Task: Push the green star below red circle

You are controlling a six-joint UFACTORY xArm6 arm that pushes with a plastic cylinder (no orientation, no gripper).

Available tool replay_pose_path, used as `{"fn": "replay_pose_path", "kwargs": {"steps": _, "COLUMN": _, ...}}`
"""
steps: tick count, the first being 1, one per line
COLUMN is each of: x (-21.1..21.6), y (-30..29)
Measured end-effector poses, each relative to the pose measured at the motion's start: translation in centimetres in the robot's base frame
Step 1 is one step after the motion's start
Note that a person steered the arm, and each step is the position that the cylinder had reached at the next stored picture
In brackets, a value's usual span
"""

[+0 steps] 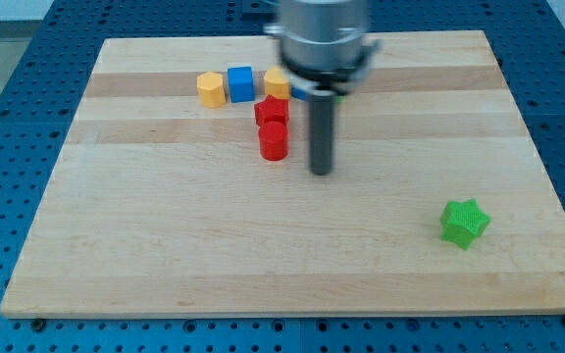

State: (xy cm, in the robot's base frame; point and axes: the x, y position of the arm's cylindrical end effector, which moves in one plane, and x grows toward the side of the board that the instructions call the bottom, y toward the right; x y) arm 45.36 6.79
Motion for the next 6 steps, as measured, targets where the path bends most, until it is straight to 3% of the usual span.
{"fn": "replay_pose_path", "kwargs": {"steps": 2, "x": -0.1, "y": 19.0}}
{"fn": "replay_pose_path", "kwargs": {"steps": 4, "x": 6.3, "y": 19.2}}
{"fn": "replay_pose_path", "kwargs": {"steps": 6, "x": 6.4, "y": 15.4}}
